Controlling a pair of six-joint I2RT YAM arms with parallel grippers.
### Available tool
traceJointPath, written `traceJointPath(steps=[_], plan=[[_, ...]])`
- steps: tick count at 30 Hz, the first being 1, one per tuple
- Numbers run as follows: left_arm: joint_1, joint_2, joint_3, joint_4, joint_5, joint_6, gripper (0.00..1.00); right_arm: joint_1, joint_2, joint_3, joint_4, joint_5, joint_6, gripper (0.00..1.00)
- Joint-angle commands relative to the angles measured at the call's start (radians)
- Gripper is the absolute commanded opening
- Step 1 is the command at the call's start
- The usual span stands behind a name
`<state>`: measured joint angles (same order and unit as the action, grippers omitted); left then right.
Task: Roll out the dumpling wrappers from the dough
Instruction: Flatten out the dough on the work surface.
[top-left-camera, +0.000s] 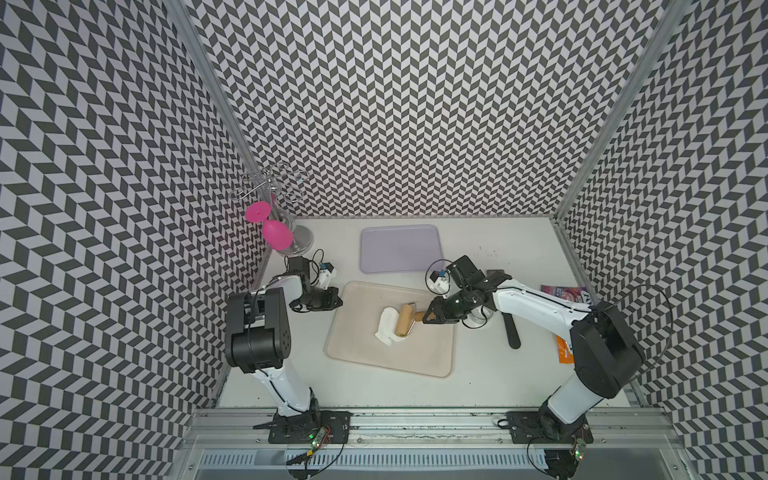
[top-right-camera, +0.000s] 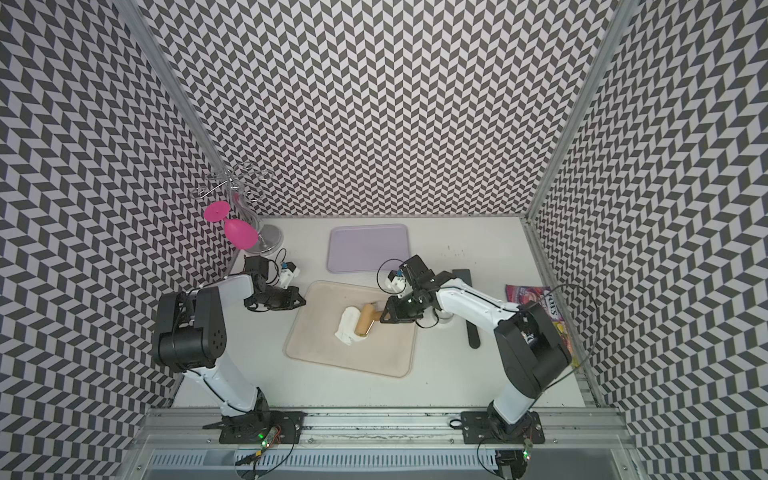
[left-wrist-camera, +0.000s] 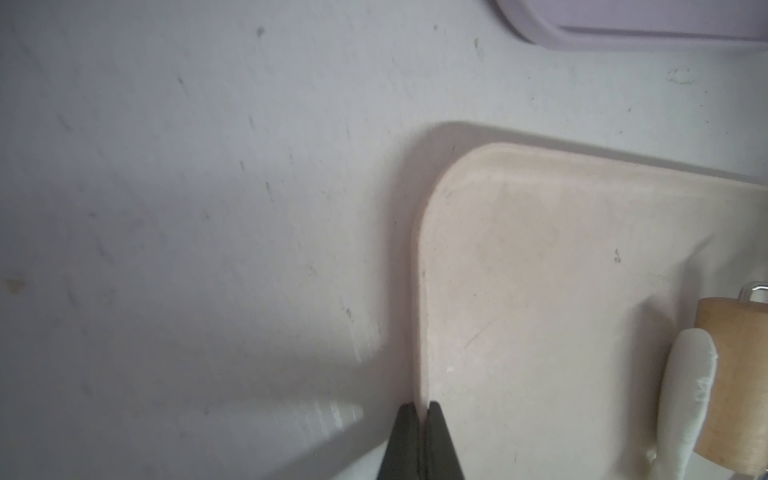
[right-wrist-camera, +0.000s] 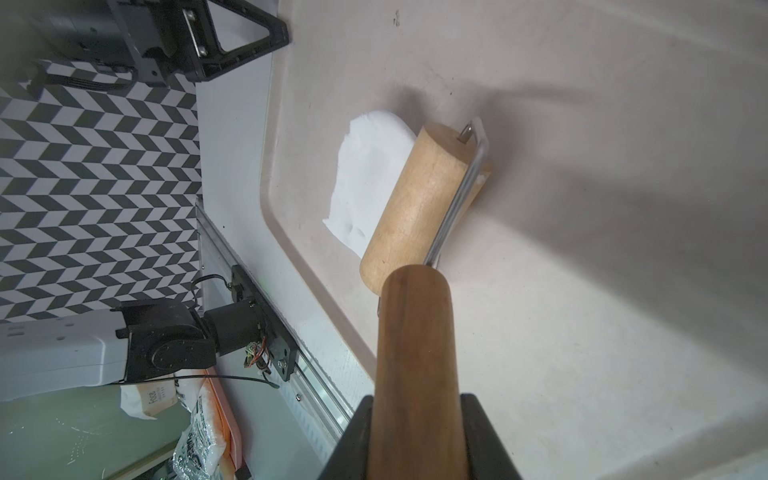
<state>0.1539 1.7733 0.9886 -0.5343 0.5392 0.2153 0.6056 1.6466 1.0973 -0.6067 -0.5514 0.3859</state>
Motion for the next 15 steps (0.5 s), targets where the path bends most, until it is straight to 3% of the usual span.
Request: traceJointPath(steps=[1,10,15], plan=[[0.016,-0.013,-0.013,-0.023,0.016,0.019,0.00,-0.038,0.035,-0.077,-0.318,0.353,0.017,0.00],[0.018,-0.012,-0.013,-0.023,0.018,0.019,0.00,-0.063,-0.033,-0.022,-0.400,0.382,0.014,0.00],[0.018,-0.012,-0.012,-0.025,0.021,0.018,0.00,-0.057,-0.083,0.146,-0.434,0.295,-0.006,0.00]])
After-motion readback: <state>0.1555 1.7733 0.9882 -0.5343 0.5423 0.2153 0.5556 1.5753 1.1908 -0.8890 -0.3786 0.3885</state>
